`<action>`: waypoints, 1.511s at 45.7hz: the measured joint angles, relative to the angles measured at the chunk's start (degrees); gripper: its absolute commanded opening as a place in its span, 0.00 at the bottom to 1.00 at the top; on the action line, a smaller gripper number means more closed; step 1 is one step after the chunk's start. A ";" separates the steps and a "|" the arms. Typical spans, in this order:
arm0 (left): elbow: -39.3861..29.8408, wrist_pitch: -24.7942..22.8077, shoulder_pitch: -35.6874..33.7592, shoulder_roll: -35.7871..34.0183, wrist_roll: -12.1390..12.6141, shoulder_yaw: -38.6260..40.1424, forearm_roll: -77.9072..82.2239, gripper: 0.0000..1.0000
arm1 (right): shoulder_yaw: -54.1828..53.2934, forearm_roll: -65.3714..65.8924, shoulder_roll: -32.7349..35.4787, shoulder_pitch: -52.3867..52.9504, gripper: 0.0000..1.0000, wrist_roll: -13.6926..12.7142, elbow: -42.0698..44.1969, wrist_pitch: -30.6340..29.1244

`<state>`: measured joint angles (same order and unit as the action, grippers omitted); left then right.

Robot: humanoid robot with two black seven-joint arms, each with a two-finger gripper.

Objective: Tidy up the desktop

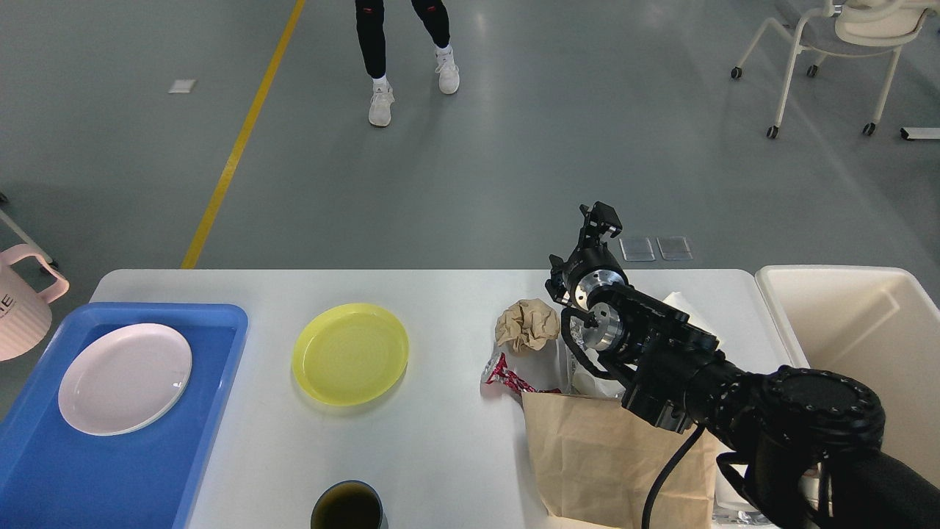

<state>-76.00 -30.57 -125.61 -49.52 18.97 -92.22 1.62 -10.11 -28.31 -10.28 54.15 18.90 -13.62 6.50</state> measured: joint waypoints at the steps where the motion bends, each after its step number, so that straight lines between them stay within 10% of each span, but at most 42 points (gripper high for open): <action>1: 0.43 1.74 1.59 -0.37 0.00 0.41 0.02 0.00 | 0.00 0.00 0.00 0.00 1.00 0.00 0.00 0.00; 19: 2.27 29.62 30.02 -0.75 -0.10 9.75 -0.03 0.00 | 0.00 0.00 0.00 0.00 1.00 0.00 -0.01 0.00; 69: 7.16 40.04 52.43 -0.71 -0.13 23.40 -0.03 0.00 | 0.00 0.01 0.00 0.00 1.00 0.00 0.00 0.00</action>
<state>-68.85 9.47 -73.18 -50.23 18.84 -68.82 1.59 -10.11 -28.30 -10.28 54.16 18.90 -13.62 6.50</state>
